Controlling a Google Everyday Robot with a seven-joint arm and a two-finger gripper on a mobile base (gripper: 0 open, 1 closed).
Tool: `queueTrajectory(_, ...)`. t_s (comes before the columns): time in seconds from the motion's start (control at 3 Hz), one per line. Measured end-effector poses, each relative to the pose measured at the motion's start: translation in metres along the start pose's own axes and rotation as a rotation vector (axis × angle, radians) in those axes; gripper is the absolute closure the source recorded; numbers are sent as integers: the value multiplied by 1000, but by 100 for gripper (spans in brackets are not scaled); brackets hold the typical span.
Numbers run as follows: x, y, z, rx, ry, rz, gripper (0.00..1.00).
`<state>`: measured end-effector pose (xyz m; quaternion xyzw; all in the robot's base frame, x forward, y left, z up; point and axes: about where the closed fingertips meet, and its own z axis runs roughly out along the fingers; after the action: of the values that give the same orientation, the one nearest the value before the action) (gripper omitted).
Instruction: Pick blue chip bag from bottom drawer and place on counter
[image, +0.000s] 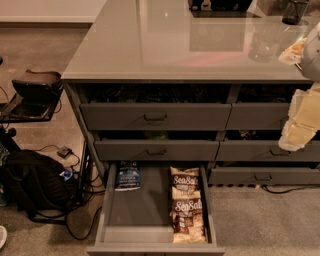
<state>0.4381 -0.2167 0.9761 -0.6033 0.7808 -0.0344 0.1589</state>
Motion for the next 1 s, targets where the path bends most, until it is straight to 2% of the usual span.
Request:
queueTrajectory(0.33, 0, 0, 0, 0, 0, 0, 0)
queueTrajectory(0.67, -8, 14, 21, -33, 5, -34, 0)
queueTrajectory(1.0, -13, 50, 73, -106, -81, -92, 0)
